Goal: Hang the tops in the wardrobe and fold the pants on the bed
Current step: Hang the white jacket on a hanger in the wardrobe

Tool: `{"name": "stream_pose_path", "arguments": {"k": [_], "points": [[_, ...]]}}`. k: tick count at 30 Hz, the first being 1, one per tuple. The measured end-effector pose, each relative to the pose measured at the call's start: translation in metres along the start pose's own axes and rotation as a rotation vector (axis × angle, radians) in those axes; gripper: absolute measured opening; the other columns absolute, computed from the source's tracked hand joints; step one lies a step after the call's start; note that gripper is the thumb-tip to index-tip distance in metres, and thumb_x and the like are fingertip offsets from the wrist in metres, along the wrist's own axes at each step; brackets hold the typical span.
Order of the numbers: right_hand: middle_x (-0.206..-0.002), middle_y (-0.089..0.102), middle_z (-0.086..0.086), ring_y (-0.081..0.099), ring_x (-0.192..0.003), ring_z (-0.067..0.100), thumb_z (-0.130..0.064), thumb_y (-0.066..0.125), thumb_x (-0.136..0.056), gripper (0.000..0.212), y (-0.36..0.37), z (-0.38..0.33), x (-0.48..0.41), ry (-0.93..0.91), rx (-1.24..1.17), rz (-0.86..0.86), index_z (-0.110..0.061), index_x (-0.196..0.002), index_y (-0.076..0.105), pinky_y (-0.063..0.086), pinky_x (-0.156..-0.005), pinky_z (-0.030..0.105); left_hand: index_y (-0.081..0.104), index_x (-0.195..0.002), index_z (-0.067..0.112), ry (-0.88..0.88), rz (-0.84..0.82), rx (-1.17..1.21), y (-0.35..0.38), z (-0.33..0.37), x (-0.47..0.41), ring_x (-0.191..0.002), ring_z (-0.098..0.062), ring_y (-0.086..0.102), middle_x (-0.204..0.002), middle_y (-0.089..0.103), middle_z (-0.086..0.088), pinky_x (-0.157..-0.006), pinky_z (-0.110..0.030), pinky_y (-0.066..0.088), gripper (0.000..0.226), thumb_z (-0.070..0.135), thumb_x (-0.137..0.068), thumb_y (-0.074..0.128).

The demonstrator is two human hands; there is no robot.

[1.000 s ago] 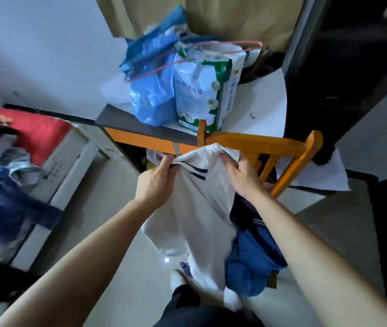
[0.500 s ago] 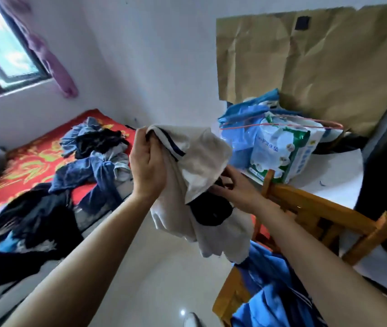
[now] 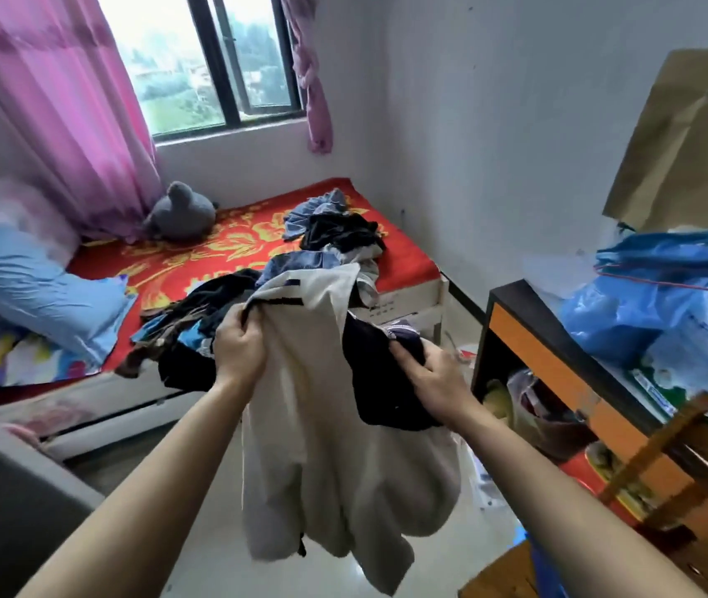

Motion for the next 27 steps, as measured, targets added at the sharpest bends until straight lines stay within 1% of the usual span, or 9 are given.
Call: {"name": "stream_pose_path", "arguments": {"k": [4, 8, 13, 15, 18, 20, 22, 25, 27], "points": [[-0.1, 0.073, -0.011, 0.064, -0.094, 0.001, -0.037, 0.06, -0.099, 0.02, 0.078, -0.004, -0.014, 0.057, -0.014, -0.077, -0.024, -0.108, 0.071, 0.044, -0.081, 0.013, 0.065, -0.101, 0.015, -0.255, -0.035, -0.107, -0.043, -0.087, -0.004, -0.096, -0.025, 0.06, -0.096, 0.065, -0.002, -0.078, -0.03, 0.04, 0.018, 0.027, -0.1, 0.052], [-0.098, 0.075, -0.007, 0.066, -0.097, 0.008, -0.037, 0.061, -0.098, 0.025, 0.174, -0.009, -0.029, 0.108, -0.056, -0.186, -0.018, -0.105, 0.074, 0.049, -0.089, 0.026, 0.067, -0.106, 0.011, -0.504, -0.158, -0.139, -0.073, -0.159, 0.006, -0.096, -0.023, 0.059, -0.107, 0.067, -0.005, -0.083, -0.034, 0.044, 0.041, 0.045, -0.101, 0.044], [-0.108, 0.074, 0.008, 0.067, -0.107, 0.023, -0.027, 0.056, -0.102, 0.024, 0.313, -0.019, -0.035, 0.132, -0.013, -0.434, -0.01, -0.109, 0.071, 0.049, -0.1, 0.045, 0.072, -0.104, 0.014, -0.867, -0.5, 0.135, -0.11, -0.218, 0.022, -0.076, -0.019, 0.069, -0.086, 0.076, -0.002, -0.062, -0.028, 0.05, 0.073, 0.075, -0.092, 0.032], [-0.114, 0.073, 0.011, 0.066, -0.111, 0.024, -0.02, 0.051, -0.104, 0.024, 0.36, -0.025, -0.035, 0.165, -0.107, -0.516, -0.006, -0.116, 0.068, 0.048, -0.104, 0.044, 0.07, -0.11, 0.016, -0.837, -0.503, 0.213, -0.129, -0.231, 0.01, -0.081, -0.017, 0.071, -0.094, 0.077, -0.001, -0.063, -0.029, 0.053, 0.055, 0.063, -0.095, 0.047], [-0.122, 0.07, 0.015, 0.065, -0.112, 0.02, -0.011, 0.047, -0.105, 0.026, 0.418, -0.035, -0.028, 0.249, -0.242, -0.689, -0.004, -0.124, 0.063, 0.049, -0.105, 0.037, 0.066, -0.106, 0.009, -0.758, -0.137, 0.541, -0.175, -0.241, -0.031, -0.075, -0.016, 0.072, -0.088, 0.076, -0.004, -0.06, -0.026, 0.056, 0.023, 0.027, -0.102, 0.053], [-0.116, 0.072, 0.008, 0.066, -0.104, 0.012, -0.016, 0.051, -0.104, 0.023, 0.44, -0.036, -0.024, 0.229, -0.118, -0.827, -0.01, -0.119, 0.067, 0.051, -0.1, 0.034, 0.064, -0.098, 0.006, -0.684, 0.051, 0.633, -0.215, -0.241, -0.057, -0.071, -0.018, 0.07, -0.082, 0.073, -0.008, -0.064, -0.027, 0.058, 0.019, 0.019, -0.103, 0.051], [-0.106, 0.074, 0.005, 0.068, -0.1, 0.014, -0.04, 0.052, -0.103, 0.034, 0.452, -0.031, -0.025, 0.129, 0.226, -0.928, -0.013, -0.11, 0.071, 0.053, -0.096, 0.039, 0.065, -0.093, 0.006, -0.596, 0.066, 0.597, -0.251, -0.232, -0.077, -0.074, -0.02, 0.07, -0.082, 0.074, -0.009, -0.07, -0.029, 0.058, 0.019, 0.02, -0.102, 0.054], [-0.102, 0.071, 0.004, 0.065, -0.106, 0.024, -0.057, 0.042, -0.1, 0.054, 0.465, -0.04, -0.051, -0.073, 0.593, -0.821, -0.01, -0.106, 0.07, 0.048, -0.093, 0.033, 0.066, -0.104, -0.004, -0.488, 0.014, 0.562, -0.299, -0.205, -0.104, -0.087, -0.031, 0.071, -0.097, 0.074, -0.018, -0.081, -0.039, 0.059, 0.028, 0.022, -0.098, 0.06], [-0.126, 0.057, 0.001, 0.055, -0.126, 0.022, -0.042, 0.053, -0.1, 0.045, 0.478, -0.069, -0.068, -0.182, 0.498, -0.639, -0.013, -0.134, 0.056, 0.041, -0.104, 0.028, 0.068, -0.102, -0.006, -0.424, -0.03, 0.527, -0.323, -0.183, -0.116, -0.085, -0.034, 0.071, -0.097, 0.073, -0.021, -0.079, -0.042, 0.06, 0.028, 0.021, -0.096, 0.063]]}}
Point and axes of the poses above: each hand's wrist, its own x-axis away from the middle knuckle, its own y-axis out of the palm, z = x × y, the point moved 9 cm from there along -x, towards the middle knuckle
